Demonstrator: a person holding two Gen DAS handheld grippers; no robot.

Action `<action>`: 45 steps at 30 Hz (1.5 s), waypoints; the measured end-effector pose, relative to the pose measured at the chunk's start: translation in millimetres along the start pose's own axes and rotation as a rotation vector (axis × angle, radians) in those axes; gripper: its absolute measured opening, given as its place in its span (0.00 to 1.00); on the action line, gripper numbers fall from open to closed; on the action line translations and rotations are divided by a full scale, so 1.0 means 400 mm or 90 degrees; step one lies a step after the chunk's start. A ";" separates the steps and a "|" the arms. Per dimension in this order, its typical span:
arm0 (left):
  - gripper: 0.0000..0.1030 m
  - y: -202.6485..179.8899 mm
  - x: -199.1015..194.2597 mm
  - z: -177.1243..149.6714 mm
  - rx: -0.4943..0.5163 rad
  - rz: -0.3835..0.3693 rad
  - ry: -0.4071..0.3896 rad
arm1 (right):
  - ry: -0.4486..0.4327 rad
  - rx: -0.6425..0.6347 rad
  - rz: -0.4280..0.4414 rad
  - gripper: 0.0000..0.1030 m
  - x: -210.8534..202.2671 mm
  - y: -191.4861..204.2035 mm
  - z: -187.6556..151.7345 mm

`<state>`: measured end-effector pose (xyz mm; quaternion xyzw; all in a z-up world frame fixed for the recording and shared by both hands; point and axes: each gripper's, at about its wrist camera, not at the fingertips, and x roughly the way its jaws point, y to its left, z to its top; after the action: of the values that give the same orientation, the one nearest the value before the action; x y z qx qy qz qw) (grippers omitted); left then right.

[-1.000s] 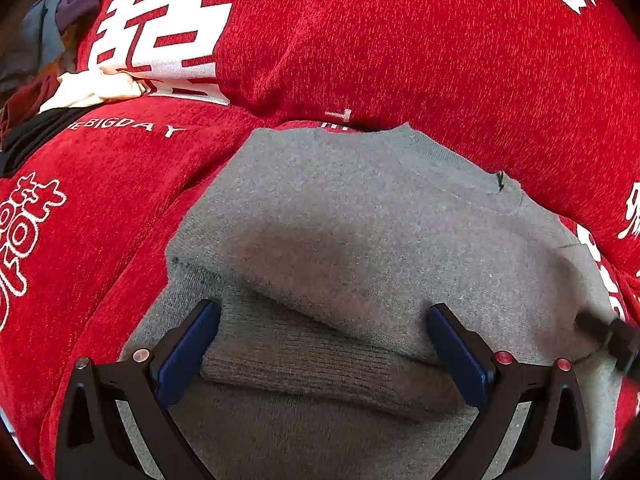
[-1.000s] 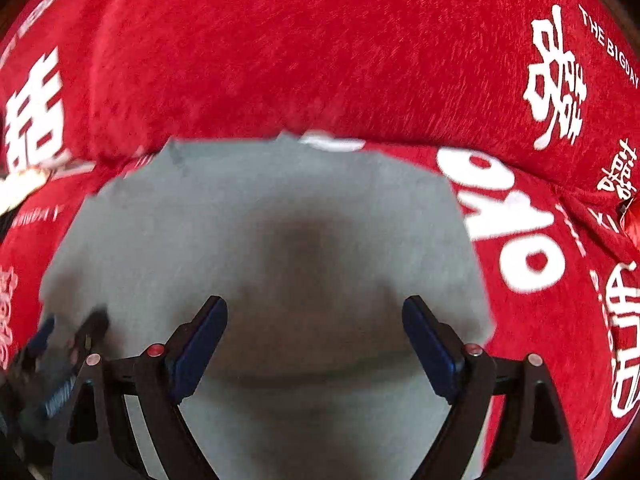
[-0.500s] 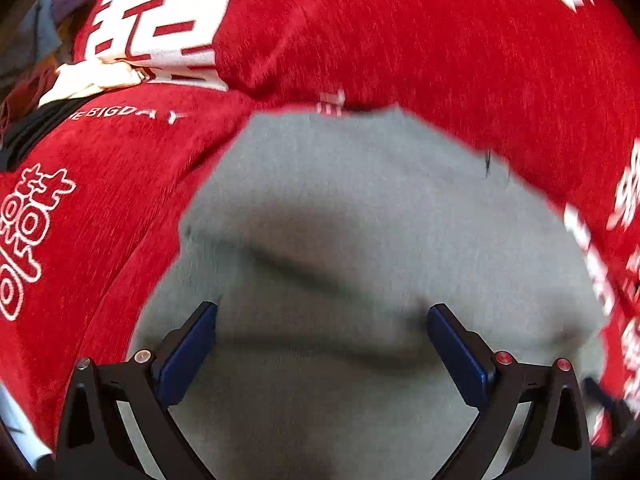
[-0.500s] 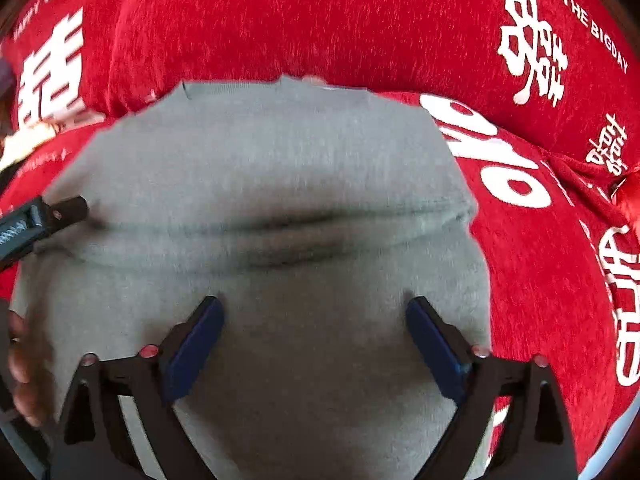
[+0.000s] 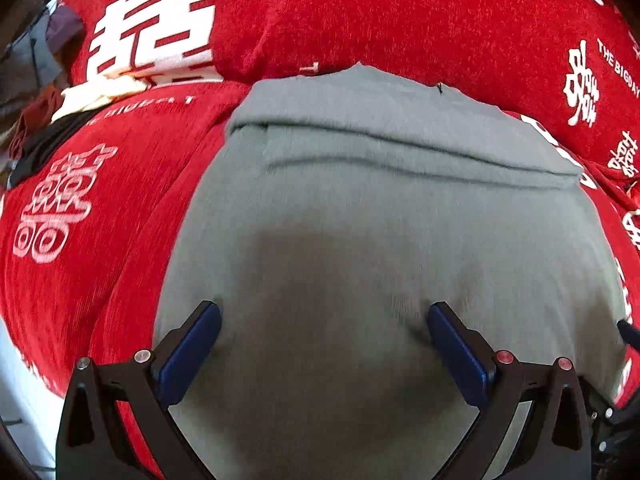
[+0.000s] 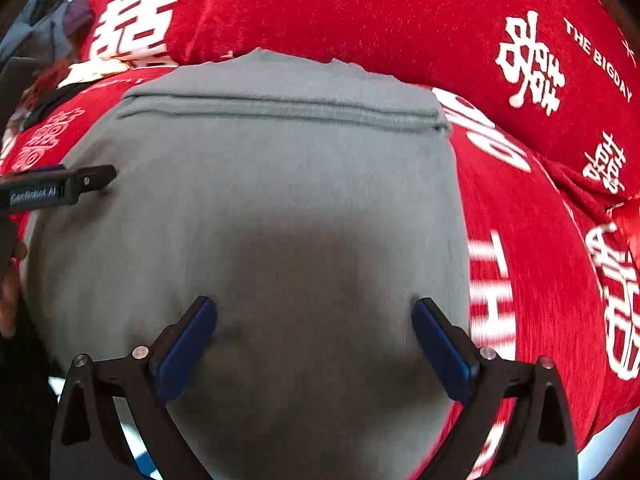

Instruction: Fold small clothes

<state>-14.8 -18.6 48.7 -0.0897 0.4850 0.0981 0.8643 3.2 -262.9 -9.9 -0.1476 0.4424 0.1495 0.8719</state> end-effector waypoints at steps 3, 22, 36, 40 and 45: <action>1.00 -0.002 -0.020 -0.049 0.024 0.008 0.024 | 0.013 -0.052 0.007 0.98 -0.024 0.010 -0.058; 1.00 -0.153 -0.042 -0.136 0.319 -0.060 0.142 | -0.001 -0.384 0.090 0.98 -0.020 0.185 -0.046; 1.00 -0.049 -0.116 -0.217 0.356 0.000 0.184 | 0.068 -0.441 0.011 0.99 -0.094 0.026 -0.179; 1.00 0.008 -0.157 -0.135 0.219 -0.041 0.127 | -0.010 -0.365 0.070 0.99 -0.157 0.026 -0.080; 1.00 -0.033 -0.077 -0.058 0.133 -0.051 0.138 | -0.012 -0.283 0.049 0.99 -0.071 0.046 0.031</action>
<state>-46.1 -39.8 64.1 -0.0285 0.5793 0.0023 0.8146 -11.0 -245.2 18.0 -0.3175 0.3957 0.2782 0.8156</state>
